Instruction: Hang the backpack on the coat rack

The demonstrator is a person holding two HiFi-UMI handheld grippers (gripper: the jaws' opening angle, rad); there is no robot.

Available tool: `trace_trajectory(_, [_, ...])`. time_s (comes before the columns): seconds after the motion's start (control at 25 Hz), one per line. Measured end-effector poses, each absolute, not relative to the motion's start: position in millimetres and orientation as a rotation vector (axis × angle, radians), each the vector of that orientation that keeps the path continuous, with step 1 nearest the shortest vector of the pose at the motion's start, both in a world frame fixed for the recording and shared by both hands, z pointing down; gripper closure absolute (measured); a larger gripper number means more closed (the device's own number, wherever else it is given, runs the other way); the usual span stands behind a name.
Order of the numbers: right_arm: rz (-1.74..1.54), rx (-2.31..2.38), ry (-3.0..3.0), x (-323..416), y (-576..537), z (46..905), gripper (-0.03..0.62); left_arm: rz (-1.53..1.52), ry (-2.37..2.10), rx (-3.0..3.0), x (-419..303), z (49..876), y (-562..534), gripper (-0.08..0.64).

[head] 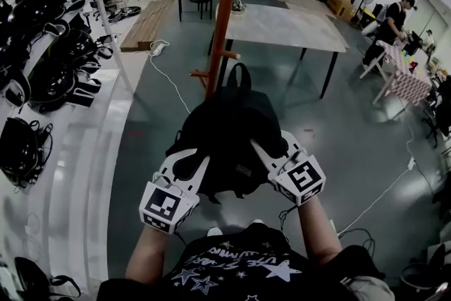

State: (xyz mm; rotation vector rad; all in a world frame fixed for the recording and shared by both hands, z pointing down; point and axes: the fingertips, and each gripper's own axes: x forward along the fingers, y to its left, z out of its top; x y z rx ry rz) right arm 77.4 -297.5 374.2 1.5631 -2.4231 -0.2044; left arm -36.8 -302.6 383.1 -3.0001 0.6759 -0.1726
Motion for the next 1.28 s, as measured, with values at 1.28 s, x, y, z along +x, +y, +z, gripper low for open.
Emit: trace_trajectory(1.28, [-0.194,1.302,-2.617,152,-373,388,0.518,-0.229,1.067,-2.955,41,394,-350,0.531])
